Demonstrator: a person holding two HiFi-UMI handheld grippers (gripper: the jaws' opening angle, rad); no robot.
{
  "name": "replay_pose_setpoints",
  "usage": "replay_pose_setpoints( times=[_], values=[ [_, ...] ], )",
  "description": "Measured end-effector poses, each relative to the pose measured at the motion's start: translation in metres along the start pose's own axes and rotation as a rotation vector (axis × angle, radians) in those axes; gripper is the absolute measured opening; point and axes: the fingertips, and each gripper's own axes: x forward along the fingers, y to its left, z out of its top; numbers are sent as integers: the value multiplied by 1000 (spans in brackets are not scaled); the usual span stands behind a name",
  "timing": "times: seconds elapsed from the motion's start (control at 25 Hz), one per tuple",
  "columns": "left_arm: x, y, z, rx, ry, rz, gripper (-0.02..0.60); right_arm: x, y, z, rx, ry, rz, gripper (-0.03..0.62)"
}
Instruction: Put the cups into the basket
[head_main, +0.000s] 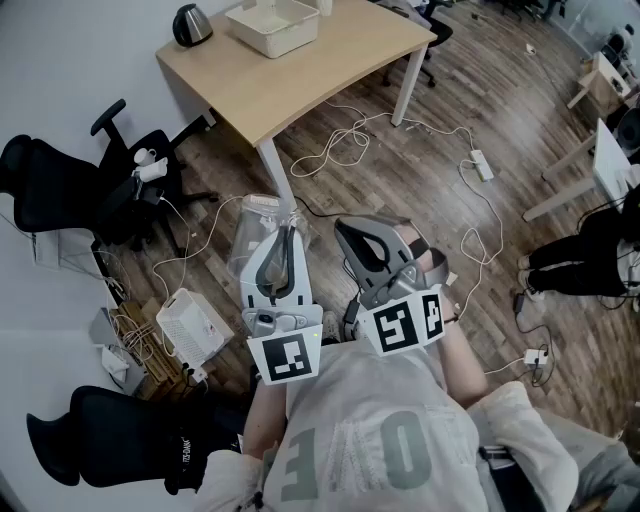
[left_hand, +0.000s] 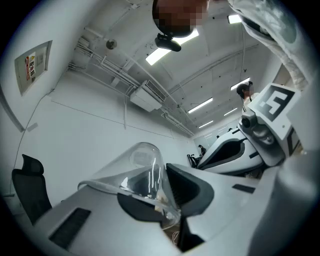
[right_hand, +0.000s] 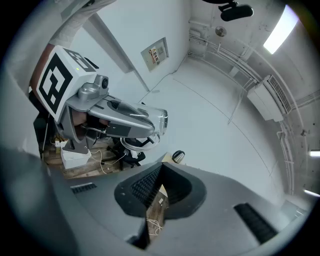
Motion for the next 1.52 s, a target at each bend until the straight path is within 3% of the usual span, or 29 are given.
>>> replay_pose_setpoints(
  times=[0.28, 0.52, 0.84, 1.0, 1.16, 1.52],
  values=[
    [-2, 8, 4, -27, -14, 10, 41, 1, -1, 6, 18, -6, -13, -3],
    [-3, 17, -3, -54, -9, 12, 41, 6, -1, 13, 103, -40, -15, -3],
    [-6, 42, -9, -55, -13, 7, 41, 21, 5, 19, 94, -13, -30, -3],
    [-10, 55, -12, -8, -18, -7, 41, 29, 12, 22, 69, 9, -35, -2],
    [-15, 62, -16, -29, -21, 4, 41, 33, 20, 23, 66, 22, -26, -3],
    [10, 79, -29, -20, -8, 23, 41, 64, 12, 9, 67, 29, 8, -3]
  ],
)
